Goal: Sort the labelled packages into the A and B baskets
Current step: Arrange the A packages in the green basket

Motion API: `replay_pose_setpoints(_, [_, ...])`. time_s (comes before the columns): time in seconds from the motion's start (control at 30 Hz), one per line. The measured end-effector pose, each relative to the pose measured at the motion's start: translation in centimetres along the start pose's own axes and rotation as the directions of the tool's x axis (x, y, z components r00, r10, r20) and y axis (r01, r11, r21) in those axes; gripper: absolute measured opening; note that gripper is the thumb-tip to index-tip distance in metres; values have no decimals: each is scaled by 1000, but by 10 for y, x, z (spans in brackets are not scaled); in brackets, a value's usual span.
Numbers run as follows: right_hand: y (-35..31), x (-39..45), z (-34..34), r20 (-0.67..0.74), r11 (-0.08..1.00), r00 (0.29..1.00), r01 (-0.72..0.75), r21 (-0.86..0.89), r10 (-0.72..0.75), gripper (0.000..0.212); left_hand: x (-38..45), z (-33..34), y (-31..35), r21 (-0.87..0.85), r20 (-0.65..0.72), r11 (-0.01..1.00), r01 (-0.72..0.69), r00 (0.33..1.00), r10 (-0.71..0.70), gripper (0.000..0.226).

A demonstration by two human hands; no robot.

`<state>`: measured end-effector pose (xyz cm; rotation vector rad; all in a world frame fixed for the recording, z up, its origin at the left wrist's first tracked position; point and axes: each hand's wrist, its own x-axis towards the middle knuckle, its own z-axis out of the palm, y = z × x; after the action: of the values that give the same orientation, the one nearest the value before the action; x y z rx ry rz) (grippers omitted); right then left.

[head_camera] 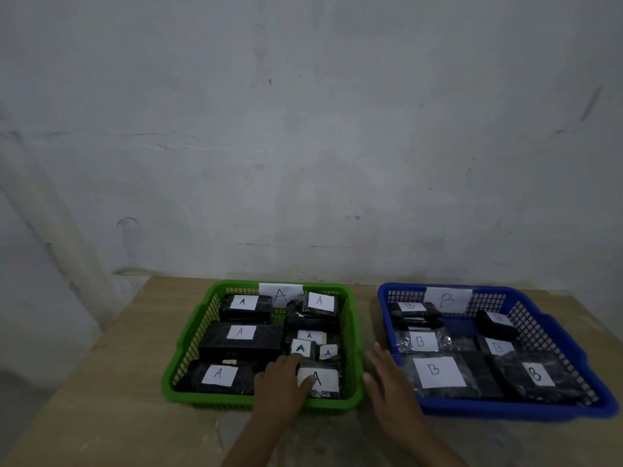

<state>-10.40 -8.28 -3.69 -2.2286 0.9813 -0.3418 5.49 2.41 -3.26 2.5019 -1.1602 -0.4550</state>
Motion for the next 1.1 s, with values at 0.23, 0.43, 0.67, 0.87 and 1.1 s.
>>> replay_pose_setpoints(0.23, [12,19,-4,-29,998,1000,0,-56,-2,51,14,4,6,-155,241,985,78,970,-39,78])
replay_pose_setpoints(0.43, [3,36,17,16,991,994,109,-75,-108,98,26,-9,10,-433,162,892,133,984,-68,33])
replay_pose_setpoints(0.67, [9,42,39,8,970,986,165,-177,-166,91,60,-24,8,-506,-50,851,143,980,-194,39])
replay_pose_setpoints(0.87, [16,46,44,3,969,987,160,-186,-163,68,89,-3,18,-508,20,847,154,986,-167,36])
replay_pose_setpoints(1.1, [20,52,50,-70,960,979,173,-221,-193,44,103,19,22,-524,-80,840,144,973,-216,15])
